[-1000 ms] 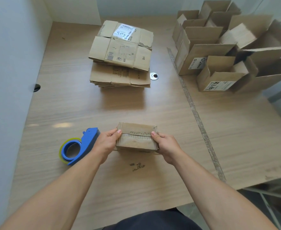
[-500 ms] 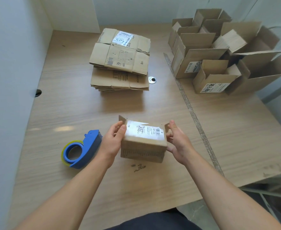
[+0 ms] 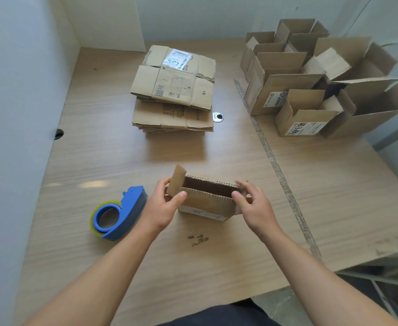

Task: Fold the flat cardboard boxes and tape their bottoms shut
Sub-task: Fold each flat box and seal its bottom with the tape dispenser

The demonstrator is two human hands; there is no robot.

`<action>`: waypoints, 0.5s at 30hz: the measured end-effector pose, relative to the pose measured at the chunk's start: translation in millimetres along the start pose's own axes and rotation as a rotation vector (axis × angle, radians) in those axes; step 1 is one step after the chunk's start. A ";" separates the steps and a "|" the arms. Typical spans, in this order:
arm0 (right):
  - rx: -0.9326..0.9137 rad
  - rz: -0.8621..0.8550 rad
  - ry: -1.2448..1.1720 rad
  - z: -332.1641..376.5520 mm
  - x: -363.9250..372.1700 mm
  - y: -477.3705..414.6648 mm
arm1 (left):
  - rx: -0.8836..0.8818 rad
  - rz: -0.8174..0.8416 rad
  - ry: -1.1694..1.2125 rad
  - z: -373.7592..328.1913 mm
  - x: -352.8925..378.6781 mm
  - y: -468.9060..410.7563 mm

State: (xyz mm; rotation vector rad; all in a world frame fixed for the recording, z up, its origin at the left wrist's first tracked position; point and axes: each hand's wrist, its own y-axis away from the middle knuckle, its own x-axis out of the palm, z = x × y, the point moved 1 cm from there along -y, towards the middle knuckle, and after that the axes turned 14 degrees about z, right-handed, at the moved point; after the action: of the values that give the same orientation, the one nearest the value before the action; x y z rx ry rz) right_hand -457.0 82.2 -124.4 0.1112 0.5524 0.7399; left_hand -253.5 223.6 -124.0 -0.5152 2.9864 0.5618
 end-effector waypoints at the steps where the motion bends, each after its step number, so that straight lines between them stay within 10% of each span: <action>1: -0.024 0.000 0.089 -0.8 0.8 1.2 | -0.012 -0.020 -0.016 0.0 -1.5 0.4; 6: -0.177 -0.076 0.433 5.9 -0.7 0.6 | 0.183 -0.212 -0.461 -6.7 -6.5 -2.2; 11: -0.316 -0.019 0.630 15.0 -1.4 -5.4 | 0.377 0.058 -1.089 -8.7 5.0 -7.7; 15: -0.197 0.113 0.599 15.4 -6.8 -10.0 | 0.492 0.043 -1.120 0.5 9.0 -3.8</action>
State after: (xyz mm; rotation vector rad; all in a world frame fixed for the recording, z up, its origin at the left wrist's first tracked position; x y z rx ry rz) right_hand -447.1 71.7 -111.1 -0.2753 1.0434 0.9371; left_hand -260.8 217.7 -126.8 -0.0339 1.9326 0.0327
